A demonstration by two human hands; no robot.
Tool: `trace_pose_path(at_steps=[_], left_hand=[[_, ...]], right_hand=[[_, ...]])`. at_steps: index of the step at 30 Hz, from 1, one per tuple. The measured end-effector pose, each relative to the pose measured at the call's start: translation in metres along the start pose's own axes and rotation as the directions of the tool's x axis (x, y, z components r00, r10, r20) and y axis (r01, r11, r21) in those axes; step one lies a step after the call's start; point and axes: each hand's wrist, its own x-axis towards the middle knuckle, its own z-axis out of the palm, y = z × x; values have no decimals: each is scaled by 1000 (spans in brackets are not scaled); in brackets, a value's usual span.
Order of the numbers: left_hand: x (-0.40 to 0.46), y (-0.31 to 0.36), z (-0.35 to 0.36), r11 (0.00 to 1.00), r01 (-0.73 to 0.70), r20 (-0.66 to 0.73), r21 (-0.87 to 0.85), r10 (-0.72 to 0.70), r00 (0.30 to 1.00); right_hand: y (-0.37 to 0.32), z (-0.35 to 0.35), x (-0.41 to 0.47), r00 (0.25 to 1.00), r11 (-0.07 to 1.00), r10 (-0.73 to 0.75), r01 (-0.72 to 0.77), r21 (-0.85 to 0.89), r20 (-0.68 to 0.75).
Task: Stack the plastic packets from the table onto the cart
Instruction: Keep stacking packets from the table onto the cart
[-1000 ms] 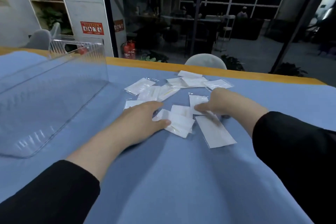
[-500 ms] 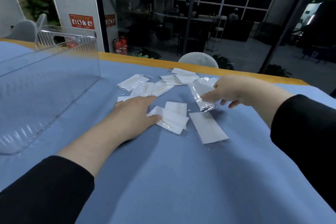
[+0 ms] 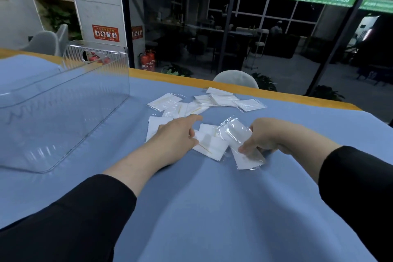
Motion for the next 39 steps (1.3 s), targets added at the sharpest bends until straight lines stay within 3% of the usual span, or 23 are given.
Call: trace_pose_path(at_steps=[4,7,9,11,14,16,19,23,25,26,27,28,29,30,31,33,36,39], left_hand=[[3,-1,-5,987,37,-100,156,-21,995],[5,-4,-8,963,90,-116,254,-62,991],[6,-5,-7,968,94,-113,233,-69,991],[4,-2,-4,980,92,-124,178,-71,990],[3,0,1,995,95,-175,34,-88,981],[4,-1,2,984,55,-228,-169,-93,969],[6,-5,-4,848,-24,-264,-530,-138,955],[-1,5,-13,556,-75,-189,-828,-150,970],[-3,8,-18,476,-79,-176,-876,-164,971],[-2,5,-23,482,-82,-196,-872,-192,962],[0,-2,-30,581,-64,-257,-811,-255,932],[3,-12,-39,751,8,-347,-660,-314,884],[5,-26,-49,895,152,-424,-420,-341,839],[4,-39,-58,935,315,-448,-162,-354,821],[3,-49,-64,901,433,-411,26,-386,826],[3,-62,-67,825,523,-290,215,-457,841],[5,-64,-57,775,552,-225,307,-505,834],[7,-66,-51,764,551,-250,336,-492,834]], right_hand=[[8,4,-2,999,981,-16,25,195,-47],[11,-14,-15,984,952,-28,80,294,-176],[11,-31,-26,965,915,-61,156,373,-254],[3,-40,-33,963,873,-156,239,426,-221],[-16,-25,-33,971,896,-233,234,378,-50],[-26,-7,-26,973,914,-230,217,343,-3],[-32,10,-17,964,876,-266,252,412,-24],[-31,23,-15,920,661,-390,310,684,-40],[-29,28,-15,896,526,-445,259,810,2],[-29,30,-15,890,489,-455,260,833,-11],[-28,32,-15,899,480,-433,289,828,-63],[-27,33,-16,908,501,-394,341,796,-141],[-25,33,-16,913,533,-337,385,753,-228],[-21,35,-15,909,547,-299,414,728,-292],[-17,36,-15,901,532,-288,433,728,-325],[-9,41,-14,896,491,-293,440,751,-333],[-2,47,-11,893,432,-290,444,785,-345],[-1,49,-10,894,407,-284,439,801,-346]])
